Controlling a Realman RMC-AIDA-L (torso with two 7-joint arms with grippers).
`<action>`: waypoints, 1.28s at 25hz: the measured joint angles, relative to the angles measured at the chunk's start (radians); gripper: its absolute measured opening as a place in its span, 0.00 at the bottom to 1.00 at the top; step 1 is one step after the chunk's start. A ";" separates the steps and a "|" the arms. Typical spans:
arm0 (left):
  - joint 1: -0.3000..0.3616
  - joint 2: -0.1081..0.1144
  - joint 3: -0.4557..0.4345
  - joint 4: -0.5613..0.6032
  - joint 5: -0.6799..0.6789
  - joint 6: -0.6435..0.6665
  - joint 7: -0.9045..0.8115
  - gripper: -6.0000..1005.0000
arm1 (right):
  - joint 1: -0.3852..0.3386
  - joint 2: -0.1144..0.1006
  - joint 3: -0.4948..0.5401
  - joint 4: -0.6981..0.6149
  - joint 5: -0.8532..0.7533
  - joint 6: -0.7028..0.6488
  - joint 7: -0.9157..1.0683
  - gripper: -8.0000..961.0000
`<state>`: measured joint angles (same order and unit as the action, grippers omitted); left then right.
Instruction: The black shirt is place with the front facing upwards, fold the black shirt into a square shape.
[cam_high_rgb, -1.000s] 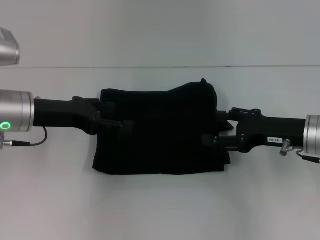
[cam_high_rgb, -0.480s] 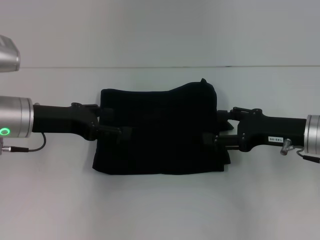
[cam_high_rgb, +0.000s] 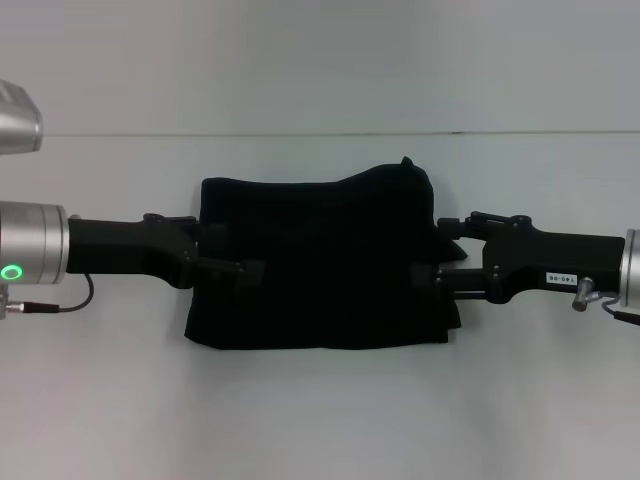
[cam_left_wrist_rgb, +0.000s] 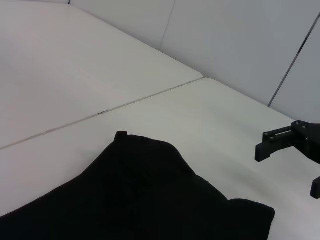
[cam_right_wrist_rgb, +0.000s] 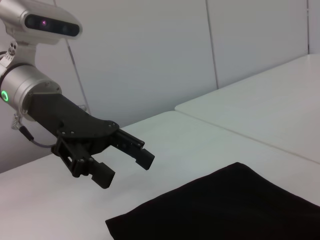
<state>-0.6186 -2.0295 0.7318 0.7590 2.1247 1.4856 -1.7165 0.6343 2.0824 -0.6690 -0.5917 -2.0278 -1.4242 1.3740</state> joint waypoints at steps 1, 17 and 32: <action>0.000 -0.001 0.000 0.000 0.000 -0.001 0.000 0.95 | 0.000 0.000 0.001 -0.001 0.000 -0.001 0.000 0.95; -0.001 -0.003 0.000 -0.001 0.000 -0.002 -0.002 0.95 | -0.003 -0.001 0.009 -0.003 0.000 0.000 0.000 0.95; 0.000 -0.003 0.000 -0.003 0.000 -0.002 -0.002 0.95 | -0.012 -0.004 0.021 -0.004 0.000 -0.005 0.000 0.95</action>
<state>-0.6182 -2.0325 0.7317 0.7562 2.1246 1.4834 -1.7181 0.6224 2.0783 -0.6479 -0.5952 -2.0280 -1.4297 1.3744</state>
